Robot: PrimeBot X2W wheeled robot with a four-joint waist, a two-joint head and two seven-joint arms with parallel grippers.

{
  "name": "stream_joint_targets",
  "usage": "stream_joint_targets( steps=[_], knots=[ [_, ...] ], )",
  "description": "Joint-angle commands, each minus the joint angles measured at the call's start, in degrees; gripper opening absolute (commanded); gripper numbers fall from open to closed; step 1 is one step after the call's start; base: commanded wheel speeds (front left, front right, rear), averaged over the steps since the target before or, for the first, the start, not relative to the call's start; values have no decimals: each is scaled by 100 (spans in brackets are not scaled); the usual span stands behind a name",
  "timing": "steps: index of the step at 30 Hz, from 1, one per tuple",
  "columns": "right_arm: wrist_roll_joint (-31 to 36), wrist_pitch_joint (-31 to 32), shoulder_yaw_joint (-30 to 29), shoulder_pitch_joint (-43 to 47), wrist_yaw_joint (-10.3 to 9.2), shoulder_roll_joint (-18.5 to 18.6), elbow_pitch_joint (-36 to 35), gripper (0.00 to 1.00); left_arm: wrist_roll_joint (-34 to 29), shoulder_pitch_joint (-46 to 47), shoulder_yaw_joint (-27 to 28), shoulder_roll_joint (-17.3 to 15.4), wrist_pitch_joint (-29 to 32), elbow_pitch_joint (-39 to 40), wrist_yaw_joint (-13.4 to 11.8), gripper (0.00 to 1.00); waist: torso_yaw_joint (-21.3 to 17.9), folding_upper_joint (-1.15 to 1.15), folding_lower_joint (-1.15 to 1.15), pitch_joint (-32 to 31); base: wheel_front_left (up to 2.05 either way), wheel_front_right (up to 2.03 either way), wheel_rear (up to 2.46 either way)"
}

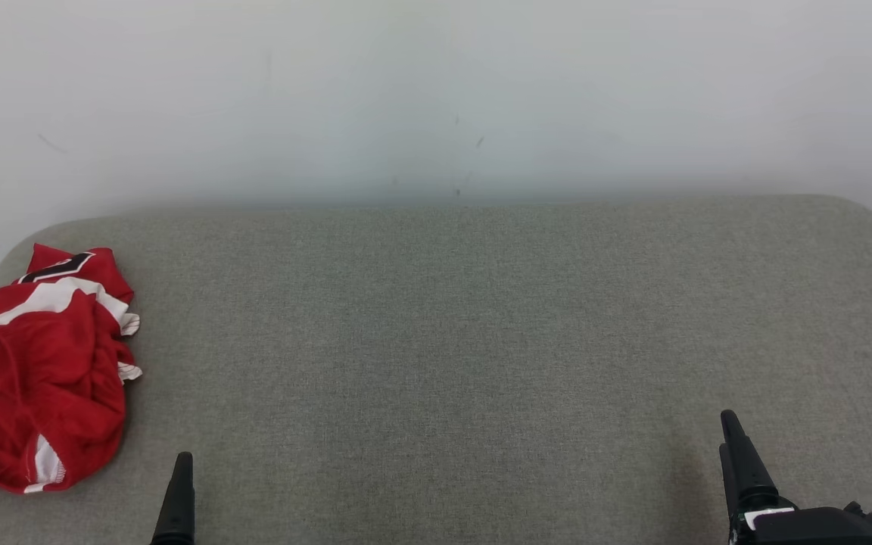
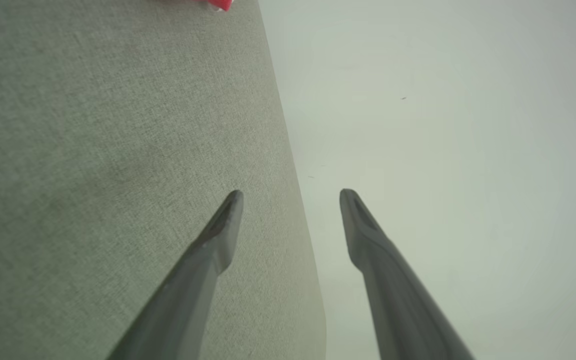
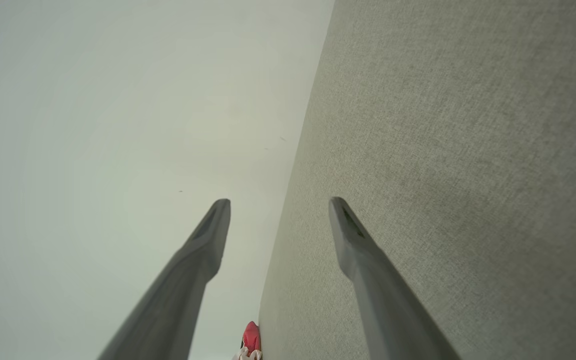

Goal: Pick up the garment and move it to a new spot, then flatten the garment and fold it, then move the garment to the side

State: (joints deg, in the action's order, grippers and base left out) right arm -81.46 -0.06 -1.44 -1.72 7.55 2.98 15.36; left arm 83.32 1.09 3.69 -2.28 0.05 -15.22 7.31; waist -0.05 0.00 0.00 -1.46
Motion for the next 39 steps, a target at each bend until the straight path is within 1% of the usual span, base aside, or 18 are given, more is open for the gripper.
stream_joint_targets(
  steps=[1, 18, 23, 29, 39],
  knots=[
    [163, -47, 36, -37, -2, 57, -77, 100, -195, 14, -28, -31, -49, 92, 9, 100, 1, 0, 0, -6, 0, 0, 0],
    [2011, -407, 296, 47, -4, 151, 1, 100, -2373, -112, -171, -65, -413, 145, 13, 100, 10, 0, 0, -108, 0, 0, 0],
    [2488, -501, 339, 82, -5, 165, 46, 100, -3023, -184, -246, -83, -506, 165, 14, 100, 10, 0, 0, -147, 0, 0, 0],
    [2907, -609, 436, 114, -5, 187, 41, 100, -3769, -261, -279, -94, -616, 195, 15, 100, 15, 0, 0, -192, 0, 0, 0],
    [3641, -753, 501, 151, -6, 219, 166, 100, -4585, -351, -338, -132, -768, 303, 17, 100, 25, 0, 0, -257, 0, 0, 0]
  ],
)
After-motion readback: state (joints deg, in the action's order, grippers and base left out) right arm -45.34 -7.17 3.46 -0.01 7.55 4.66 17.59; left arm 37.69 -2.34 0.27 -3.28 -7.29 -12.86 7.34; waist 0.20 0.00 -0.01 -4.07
